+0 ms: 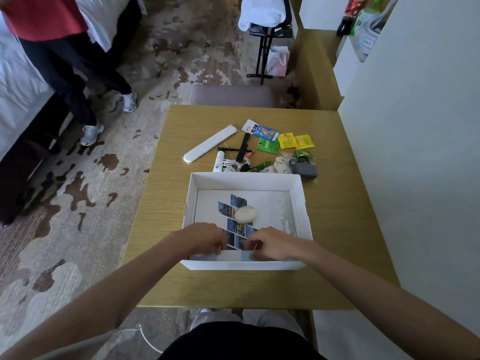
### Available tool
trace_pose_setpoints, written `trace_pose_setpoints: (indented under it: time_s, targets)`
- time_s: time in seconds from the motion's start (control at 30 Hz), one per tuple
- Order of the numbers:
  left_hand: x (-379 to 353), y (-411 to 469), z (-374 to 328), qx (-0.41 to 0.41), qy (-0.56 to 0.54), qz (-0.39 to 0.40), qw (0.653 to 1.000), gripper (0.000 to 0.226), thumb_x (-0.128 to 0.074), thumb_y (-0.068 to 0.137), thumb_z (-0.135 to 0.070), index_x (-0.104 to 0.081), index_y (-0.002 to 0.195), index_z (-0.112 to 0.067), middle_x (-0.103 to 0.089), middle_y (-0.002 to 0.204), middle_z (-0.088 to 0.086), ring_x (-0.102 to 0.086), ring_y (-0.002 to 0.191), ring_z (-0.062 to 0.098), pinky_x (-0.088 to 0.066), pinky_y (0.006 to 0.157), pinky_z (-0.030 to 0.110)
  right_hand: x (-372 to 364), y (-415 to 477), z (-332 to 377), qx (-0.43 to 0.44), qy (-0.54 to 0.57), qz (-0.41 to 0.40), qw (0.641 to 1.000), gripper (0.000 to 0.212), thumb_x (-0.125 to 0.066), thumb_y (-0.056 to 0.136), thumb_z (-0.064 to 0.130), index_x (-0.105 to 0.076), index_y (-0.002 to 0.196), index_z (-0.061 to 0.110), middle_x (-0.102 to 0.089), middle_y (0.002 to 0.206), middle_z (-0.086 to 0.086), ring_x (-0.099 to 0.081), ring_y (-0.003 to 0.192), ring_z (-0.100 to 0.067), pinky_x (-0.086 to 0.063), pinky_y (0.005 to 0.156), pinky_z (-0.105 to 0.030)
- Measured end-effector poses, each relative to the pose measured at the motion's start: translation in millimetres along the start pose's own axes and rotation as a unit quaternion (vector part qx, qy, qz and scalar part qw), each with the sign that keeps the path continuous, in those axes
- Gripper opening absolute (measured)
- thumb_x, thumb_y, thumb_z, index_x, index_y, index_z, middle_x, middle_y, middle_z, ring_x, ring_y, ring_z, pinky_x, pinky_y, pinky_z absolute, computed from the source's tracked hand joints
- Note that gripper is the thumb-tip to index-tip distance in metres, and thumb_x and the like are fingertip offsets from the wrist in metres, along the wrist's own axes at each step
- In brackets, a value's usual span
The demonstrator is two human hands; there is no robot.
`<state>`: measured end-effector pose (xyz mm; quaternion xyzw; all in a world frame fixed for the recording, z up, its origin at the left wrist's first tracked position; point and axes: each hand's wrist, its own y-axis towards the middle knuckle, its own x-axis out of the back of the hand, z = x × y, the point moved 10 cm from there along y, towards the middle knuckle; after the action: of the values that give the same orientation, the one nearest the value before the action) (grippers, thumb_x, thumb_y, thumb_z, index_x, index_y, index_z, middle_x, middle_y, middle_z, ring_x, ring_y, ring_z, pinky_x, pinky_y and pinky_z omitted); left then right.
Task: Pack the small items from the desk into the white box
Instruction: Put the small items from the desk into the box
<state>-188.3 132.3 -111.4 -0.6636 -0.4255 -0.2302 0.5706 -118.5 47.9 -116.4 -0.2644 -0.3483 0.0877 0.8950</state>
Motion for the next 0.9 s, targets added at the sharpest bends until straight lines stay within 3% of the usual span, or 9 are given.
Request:
trace_pose_setpoints:
  time_s: [0.1,0.23,0.37,0.57,0.63,0.77,0.83,0.9]
  targets:
    - [2,1,0,-0.006,-0.008,0.018,1.000,0.020,-0.057,0.089,-0.019,-0.067,0.106,-0.020,-0.070,0.108,0.000,-0.062,0.097,0.018,-0.050,0.085,0.032,17,2,0,0.006,-0.016,-0.014,1.000,0.022,-0.062,0.090,0.025,-0.067,0.111,0.019,-0.067,0.114,0.000,-0.062,0.099,-0.015,-0.052,0.088,-0.034]
    - [20,2,10,0.006,-0.073,0.011,0.997,0.017,-0.054,0.090,-0.023,-0.068,0.101,-0.023,-0.072,0.103,-0.002,-0.066,0.092,0.016,-0.053,0.084,0.034,75,3,-5,0.003,0.027,-0.120,0.992,0.023,-0.061,0.092,0.027,-0.065,0.114,0.019,-0.065,0.113,0.004,-0.063,0.096,-0.013,-0.053,0.083,-0.030]
    - [74,3,34,0.033,-0.168,-0.109,0.979,0.018,-0.050,0.094,-0.030,-0.064,0.105,-0.027,-0.070,0.102,-0.007,-0.063,0.085,0.005,-0.049,0.076,0.023,140,0,-5,0.037,0.101,-0.227,0.968,0.020,-0.059,0.094,0.025,-0.068,0.111,0.020,-0.066,0.104,0.009,-0.062,0.090,-0.006,-0.050,0.077,-0.023]
    - [147,2,78,0.109,-0.256,-0.294,0.914,0.020,-0.046,0.096,-0.018,-0.063,0.103,-0.024,-0.069,0.091,-0.007,-0.058,0.077,0.000,-0.040,0.066,0.014,209,19,-10,0.059,0.129,-0.273,0.952,0.029,-0.056,0.095,0.027,-0.056,0.124,0.022,-0.065,0.104,0.009,-0.062,0.088,0.000,-0.046,0.070,-0.012]
    - [159,7,90,0.136,-0.265,-0.323,0.898,0.020,-0.046,0.095,-0.014,-0.063,0.104,-0.021,-0.070,0.091,-0.003,-0.058,0.077,0.006,-0.039,0.064,0.014,222,35,-14,0.061,0.122,-0.270,0.953,0.028,-0.055,0.096,0.024,-0.057,0.123,0.019,-0.065,0.103,0.007,-0.058,0.083,0.007,-0.043,0.064,-0.007]
    - [154,31,111,0.195,-0.254,-0.276,0.906,0.023,-0.044,0.096,-0.022,-0.059,0.114,-0.023,-0.067,0.105,0.000,-0.059,0.088,0.016,-0.044,0.074,0.026,228,77,-30,0.026,0.058,-0.240,0.969,0.023,-0.055,0.095,0.018,-0.062,0.117,0.015,-0.066,0.104,0.004,-0.061,0.090,-0.006,-0.048,0.071,-0.018]
    - [146,47,118,0.202,-0.239,-0.233,0.921,0.024,-0.045,0.094,-0.027,-0.058,0.115,-0.026,-0.065,0.111,-0.003,-0.060,0.093,0.017,-0.047,0.082,0.030,224,100,-40,0.002,0.019,-0.221,0.975,0.022,-0.056,0.091,0.007,-0.065,0.111,0.008,-0.068,0.105,-0.005,-0.064,0.097,-0.020,-0.052,0.080,-0.033]
    - [138,62,127,0.200,-0.231,-0.202,0.930,0.024,-0.047,0.094,-0.029,-0.059,0.115,-0.027,-0.065,0.115,-0.002,-0.060,0.098,0.019,-0.048,0.089,0.034,214,121,-48,-0.015,-0.042,-0.186,0.981,0.029,-0.054,0.083,-0.004,-0.065,0.108,0.004,-0.066,0.111,-0.017,-0.061,0.105,-0.033,-0.049,0.084,-0.038]
